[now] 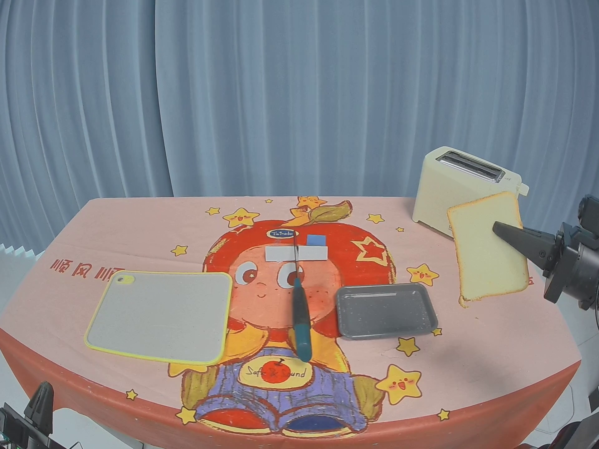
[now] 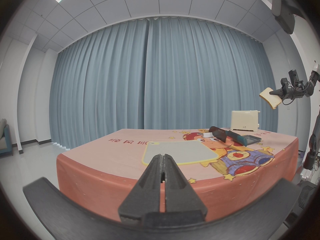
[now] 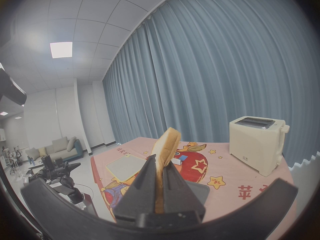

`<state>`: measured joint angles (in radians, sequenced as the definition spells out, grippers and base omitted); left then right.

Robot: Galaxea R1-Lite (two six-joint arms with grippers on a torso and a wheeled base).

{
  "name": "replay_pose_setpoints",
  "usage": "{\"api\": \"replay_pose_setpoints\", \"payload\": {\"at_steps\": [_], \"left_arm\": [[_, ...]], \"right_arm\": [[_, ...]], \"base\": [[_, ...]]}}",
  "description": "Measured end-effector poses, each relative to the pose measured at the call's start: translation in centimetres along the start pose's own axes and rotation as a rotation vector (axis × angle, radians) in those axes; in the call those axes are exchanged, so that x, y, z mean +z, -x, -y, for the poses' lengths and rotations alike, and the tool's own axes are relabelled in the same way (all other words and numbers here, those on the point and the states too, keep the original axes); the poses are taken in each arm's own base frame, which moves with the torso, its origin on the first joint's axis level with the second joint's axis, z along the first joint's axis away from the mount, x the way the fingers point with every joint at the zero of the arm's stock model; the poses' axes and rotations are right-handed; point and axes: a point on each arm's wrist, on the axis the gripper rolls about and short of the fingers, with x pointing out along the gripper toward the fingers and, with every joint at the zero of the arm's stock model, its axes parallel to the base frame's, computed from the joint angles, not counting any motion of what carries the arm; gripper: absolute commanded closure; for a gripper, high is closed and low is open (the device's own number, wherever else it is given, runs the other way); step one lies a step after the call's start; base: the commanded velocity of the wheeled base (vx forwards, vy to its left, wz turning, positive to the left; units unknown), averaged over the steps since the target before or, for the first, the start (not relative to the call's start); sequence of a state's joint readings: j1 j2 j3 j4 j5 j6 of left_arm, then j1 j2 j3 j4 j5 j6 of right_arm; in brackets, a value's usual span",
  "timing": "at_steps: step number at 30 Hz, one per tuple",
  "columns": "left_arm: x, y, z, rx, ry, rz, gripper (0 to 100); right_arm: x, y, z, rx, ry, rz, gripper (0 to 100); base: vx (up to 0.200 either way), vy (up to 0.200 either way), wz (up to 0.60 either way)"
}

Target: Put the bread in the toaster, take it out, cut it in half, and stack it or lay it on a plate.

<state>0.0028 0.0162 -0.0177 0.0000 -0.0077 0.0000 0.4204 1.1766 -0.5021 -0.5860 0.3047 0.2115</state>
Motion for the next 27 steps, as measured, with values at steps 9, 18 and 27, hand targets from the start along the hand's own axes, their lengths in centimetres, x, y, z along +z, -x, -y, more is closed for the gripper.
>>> {"api": "replay_pose_setpoints", "payload": {"at_steps": [9, 18, 27], "left_arm": [[0.0, 0.0, 0.0, 0.0, 0.0, 0.0, 100], [0.0, 0.0, 0.0, -0.001, 0.0, 0.0, 100], [0.0, 0.0, 0.0, 0.0, 0.0, 0.0, 100]], "right_arm": [[-0.16, 0.0, 0.0, 0.0, -0.002, -0.006, 100], [-0.45, -0.09, -0.17, 0.013, -0.003, -0.019, 100], [-0.6, -0.18, -0.4, 0.026, -0.008, -0.027, 100]], "base": [[0.0, 0.2, 0.0], [0.0, 0.2, 0.0], [0.0, 0.2, 0.0]]}}
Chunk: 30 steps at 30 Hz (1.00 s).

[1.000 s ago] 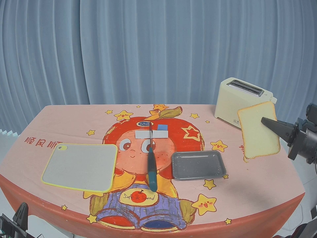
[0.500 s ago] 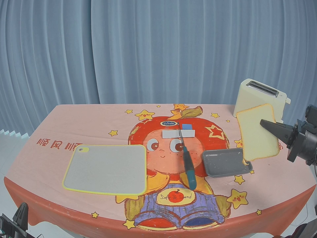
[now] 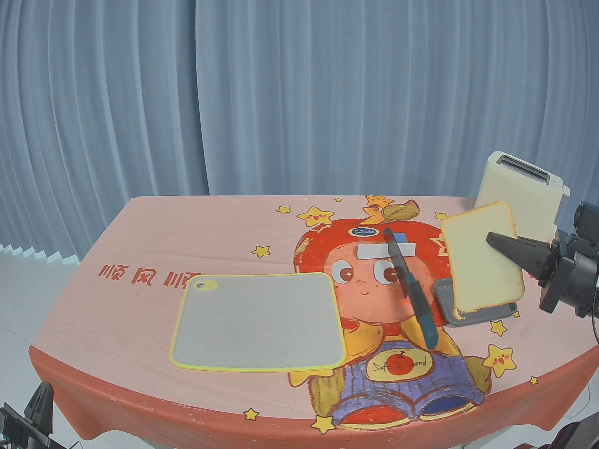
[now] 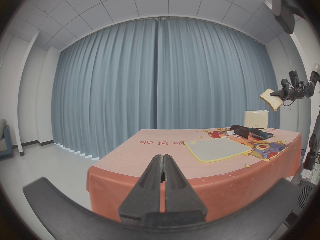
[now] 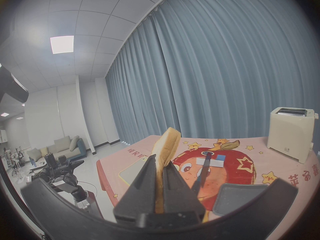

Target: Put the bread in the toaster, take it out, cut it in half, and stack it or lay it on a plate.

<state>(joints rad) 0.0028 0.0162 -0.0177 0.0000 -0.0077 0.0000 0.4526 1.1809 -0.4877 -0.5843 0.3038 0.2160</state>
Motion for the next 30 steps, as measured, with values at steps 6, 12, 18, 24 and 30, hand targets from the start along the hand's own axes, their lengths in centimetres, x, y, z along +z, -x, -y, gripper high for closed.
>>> {"api": "replay_pose_setpoints", "payload": {"at_steps": [6, 12, 18, 24, 30], "left_arm": [[0.0, 0.0, 0.0, 0.0, 0.0, 0.0, 100], [0.0, 0.0, 0.0, 0.001, -0.002, 0.0, 100], [0.0, 0.0, 0.0, 0.001, -0.002, 0.0, 100], [0.0, 0.0, 0.0, 0.001, -0.002, 0.0, 100], [0.0, 0.0, 0.0, 0.001, -0.001, 0.0, 100]], "right_arm": [[-0.21, -0.12, -0.33, 0.017, 0.0, -0.008, 100], [-0.31, -0.19, -0.38, 0.016, -0.001, -0.013, 100], [-0.33, -0.22, -0.38, 0.018, -0.001, -0.014, 100], [-0.34, -0.24, -0.39, 0.018, -0.001, -0.015, 100], [-0.39, -0.28, -0.42, 0.02, -0.001, -0.018, 100]], "base": [[0.0, 0.167, 0.0], [-0.033, 0.0, 0.0], [-0.2, 0.0, 0.0], [-0.2, 0.0, 0.0], [-0.167, 0.0, 0.0]]}}
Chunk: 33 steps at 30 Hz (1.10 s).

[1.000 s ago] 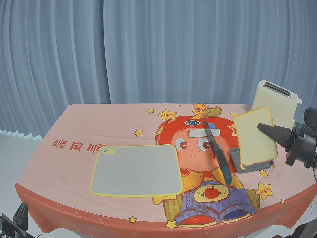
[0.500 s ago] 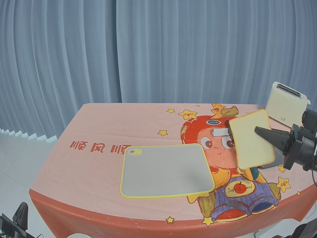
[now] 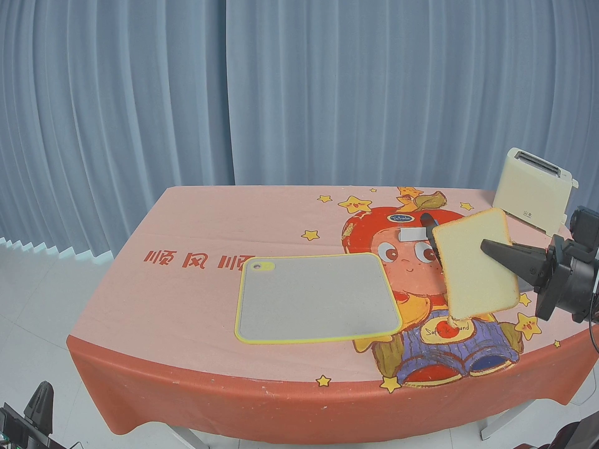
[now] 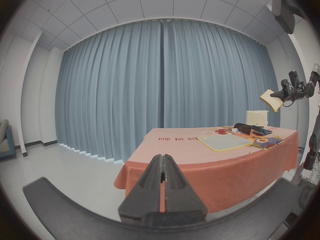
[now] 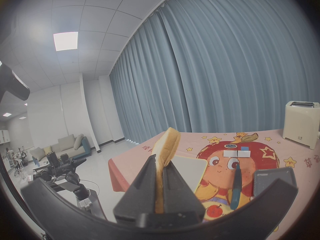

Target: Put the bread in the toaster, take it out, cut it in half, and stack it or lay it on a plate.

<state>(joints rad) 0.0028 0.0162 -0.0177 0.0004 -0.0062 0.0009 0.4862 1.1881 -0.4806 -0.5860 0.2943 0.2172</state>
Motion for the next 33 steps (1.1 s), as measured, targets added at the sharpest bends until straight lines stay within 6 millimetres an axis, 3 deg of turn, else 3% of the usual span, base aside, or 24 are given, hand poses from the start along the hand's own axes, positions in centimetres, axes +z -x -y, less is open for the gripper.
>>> {"api": "replay_pose_setpoints", "payload": {"at_steps": [8, 29, 33], "left_arm": [[0.0, 0.0, 0.0, 0.0, 0.002, 0.0, 100], [0.0, 0.0, 0.0, 0.0, 0.004, 0.0, 100], [0.0, 0.0, 0.0, 0.0, 0.004, 0.0, 100]], "right_arm": [[-0.12, -0.14, 0.0, 0.002, -0.002, -0.008, 100], [-0.68, -0.65, 0.17, -0.002, -0.01, -0.038, 100], [-0.76, -0.68, 0.19, -0.002, -0.011, -0.041, 100]], "base": [[0.0, 0.0, 0.0], [0.0, 0.2, 0.0], [0.0, 0.0, 0.0]]}}
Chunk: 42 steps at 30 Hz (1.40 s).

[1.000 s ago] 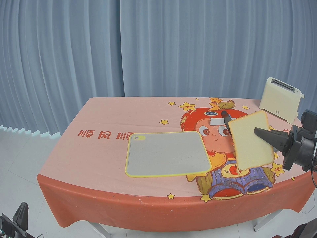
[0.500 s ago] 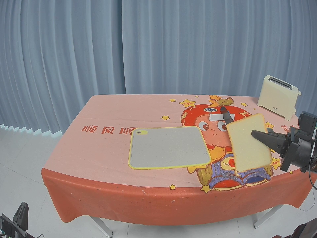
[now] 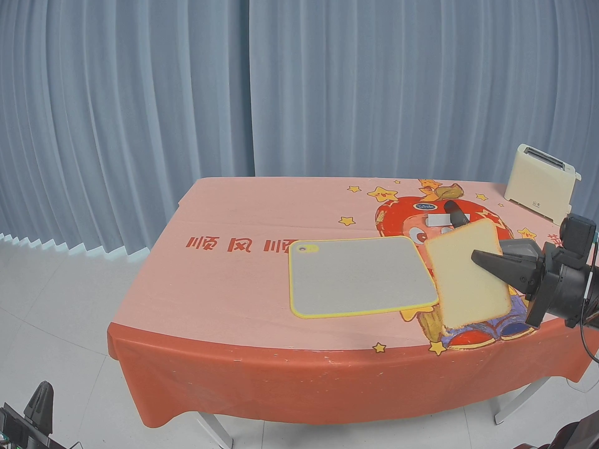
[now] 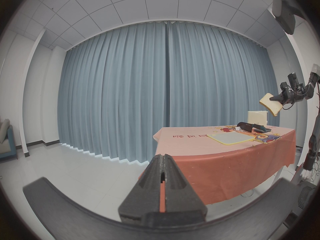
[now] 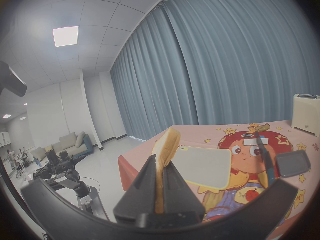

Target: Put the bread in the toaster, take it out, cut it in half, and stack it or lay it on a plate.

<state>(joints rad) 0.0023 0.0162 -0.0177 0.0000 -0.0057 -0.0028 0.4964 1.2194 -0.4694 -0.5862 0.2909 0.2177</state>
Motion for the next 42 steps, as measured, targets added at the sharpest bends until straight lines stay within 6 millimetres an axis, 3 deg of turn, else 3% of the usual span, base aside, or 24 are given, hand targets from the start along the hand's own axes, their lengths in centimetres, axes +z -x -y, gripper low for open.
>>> {"api": "replay_pose_setpoints", "payload": {"at_steps": [17, 42], "left_arm": [[0.0, 0.0, 0.0, 0.0, -0.004, 0.0, 100], [0.0, 0.0, 0.0, 0.0, -0.004, 0.0, 100]], "right_arm": [[-0.3, -0.5, 0.1, -0.084, -0.01, -0.002, 100], [-0.5, -1.1, -0.5, -0.051, -0.117, -0.019, 100]], "base": [[0.0, 0.0, 0.0], [0.0, 0.0, 0.0]]}}
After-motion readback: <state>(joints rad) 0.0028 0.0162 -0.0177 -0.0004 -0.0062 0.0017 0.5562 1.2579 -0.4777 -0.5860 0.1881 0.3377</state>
